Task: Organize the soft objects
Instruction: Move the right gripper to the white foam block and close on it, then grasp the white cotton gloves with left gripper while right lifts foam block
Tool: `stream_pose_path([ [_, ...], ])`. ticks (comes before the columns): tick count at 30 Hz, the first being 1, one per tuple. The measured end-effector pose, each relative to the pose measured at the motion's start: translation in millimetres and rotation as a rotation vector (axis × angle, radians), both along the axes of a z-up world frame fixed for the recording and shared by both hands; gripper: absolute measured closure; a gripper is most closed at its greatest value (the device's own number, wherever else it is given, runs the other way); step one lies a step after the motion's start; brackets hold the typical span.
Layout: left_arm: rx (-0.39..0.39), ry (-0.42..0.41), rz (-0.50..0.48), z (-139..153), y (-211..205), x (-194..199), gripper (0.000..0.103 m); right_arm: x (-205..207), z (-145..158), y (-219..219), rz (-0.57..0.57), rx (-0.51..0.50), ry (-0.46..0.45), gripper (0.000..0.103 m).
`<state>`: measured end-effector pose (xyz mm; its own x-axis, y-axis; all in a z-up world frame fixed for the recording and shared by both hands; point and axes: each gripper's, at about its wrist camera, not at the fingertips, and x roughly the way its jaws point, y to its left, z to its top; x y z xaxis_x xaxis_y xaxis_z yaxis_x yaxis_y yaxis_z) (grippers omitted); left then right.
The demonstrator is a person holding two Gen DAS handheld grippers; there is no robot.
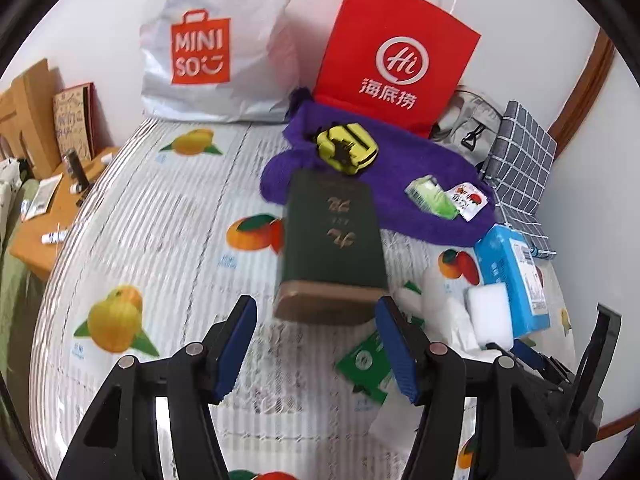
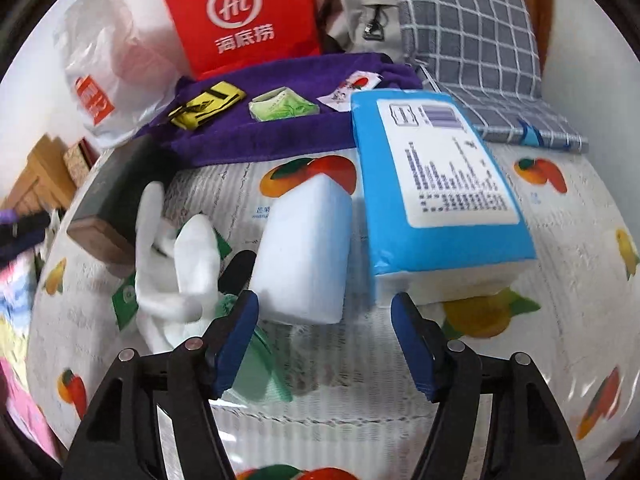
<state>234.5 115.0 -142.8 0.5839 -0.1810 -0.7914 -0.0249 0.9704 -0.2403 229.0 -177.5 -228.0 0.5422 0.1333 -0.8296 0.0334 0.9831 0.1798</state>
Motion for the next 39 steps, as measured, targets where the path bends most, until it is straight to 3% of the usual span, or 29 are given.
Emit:
stream_pose_path([
  [4, -0.017, 0.010, 0.001, -5.3, 6.4, -8.2, 0.043, 0.2, -1.6, 11.6, -0.002, 0.017, -0.016, 0.035],
  [7, -0.012, 0.016, 0.005, -7.5, 9.2, -12.0, 0.043, 3.6, -3.2, 13.4, -0.002, 0.043, -0.029, 0.040],
  [9, -0.012, 0.019, 0.006, -8.5, 10.2, -14.4, 0.043, 4.4, -2.2, 13.7, 0.005, 0.067, -0.046, 0.051],
  [11, -0.012, 0.025, 0.007, -10.5, 10.5, -17.8, 0.043, 5.1, -0.2, 15.5, 0.025, 0.082, -0.063, 0.073],
  [25, 0.007, 0.073, -0.016, -25.5, -16.2, -40.7, 0.043, -43.9, 41.0, -7.9, 0.106, 0.001, -0.192, 0.074],
  [31, -0.023, 0.059, -0.072, -25.2, -44.5, -46.9, 0.043, -76.0, 37.2, -29.3, 0.180, -0.047, -0.183, 0.074],
  [36, 0.051, 0.059, -0.119, -28.9, -80.1, -47.2, 0.043, -89.8, 22.4, -45.8, 0.178, -0.132, -0.166, 0.074],
  [39, 0.047, 0.056, -0.144, -29.1, -92.7, -46.4, 0.043, -97.0, 16.9, -54.2, 0.201, -0.138, -0.157, 0.074],
])
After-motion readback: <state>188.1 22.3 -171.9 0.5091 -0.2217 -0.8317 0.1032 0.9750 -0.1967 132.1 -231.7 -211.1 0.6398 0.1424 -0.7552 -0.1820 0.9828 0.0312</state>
